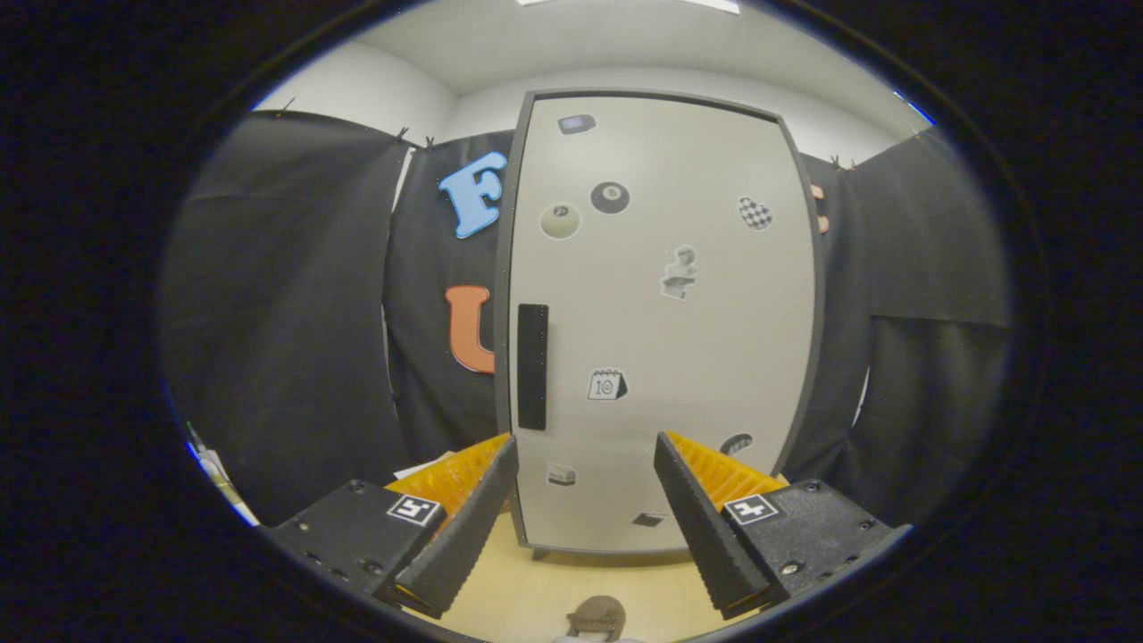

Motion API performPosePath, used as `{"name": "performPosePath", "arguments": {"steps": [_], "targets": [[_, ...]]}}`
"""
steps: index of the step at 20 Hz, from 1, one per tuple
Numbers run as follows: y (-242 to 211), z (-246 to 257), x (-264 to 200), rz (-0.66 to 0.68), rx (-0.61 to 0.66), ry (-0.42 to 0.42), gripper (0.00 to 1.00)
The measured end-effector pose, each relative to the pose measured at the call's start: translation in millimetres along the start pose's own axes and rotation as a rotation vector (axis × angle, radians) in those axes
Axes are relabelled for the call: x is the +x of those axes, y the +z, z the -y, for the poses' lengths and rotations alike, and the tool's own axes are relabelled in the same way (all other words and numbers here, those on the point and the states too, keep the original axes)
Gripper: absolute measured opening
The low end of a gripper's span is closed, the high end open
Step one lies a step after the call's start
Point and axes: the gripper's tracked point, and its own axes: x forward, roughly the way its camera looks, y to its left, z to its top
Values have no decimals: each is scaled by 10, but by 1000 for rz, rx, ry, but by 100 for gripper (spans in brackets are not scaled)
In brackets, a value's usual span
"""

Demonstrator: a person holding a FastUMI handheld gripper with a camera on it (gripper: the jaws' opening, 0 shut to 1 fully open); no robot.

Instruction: Open the shoe cabinet door, grab the shoes and put them into the shoe cabinet, then close the shoe cabinet door.

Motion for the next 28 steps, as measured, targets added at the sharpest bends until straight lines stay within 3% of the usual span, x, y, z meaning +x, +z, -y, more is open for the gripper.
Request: {"name": "performPosePath", "arguments": {"steps": [4,8,11,14,20,23,28], "targets": [[51,-337,608,-8,0,39,100],[160,-410,1031,9,-8,3,97],[141,-386,1243,-19,15,-16,85],[47,-416,1342,-62,34,-12,77],[32,-386,1372,-64,26,-70,41],[23,-376,1351,-83,26,-60,39],[-22,-378,1198,-106,44,24,34]]}}
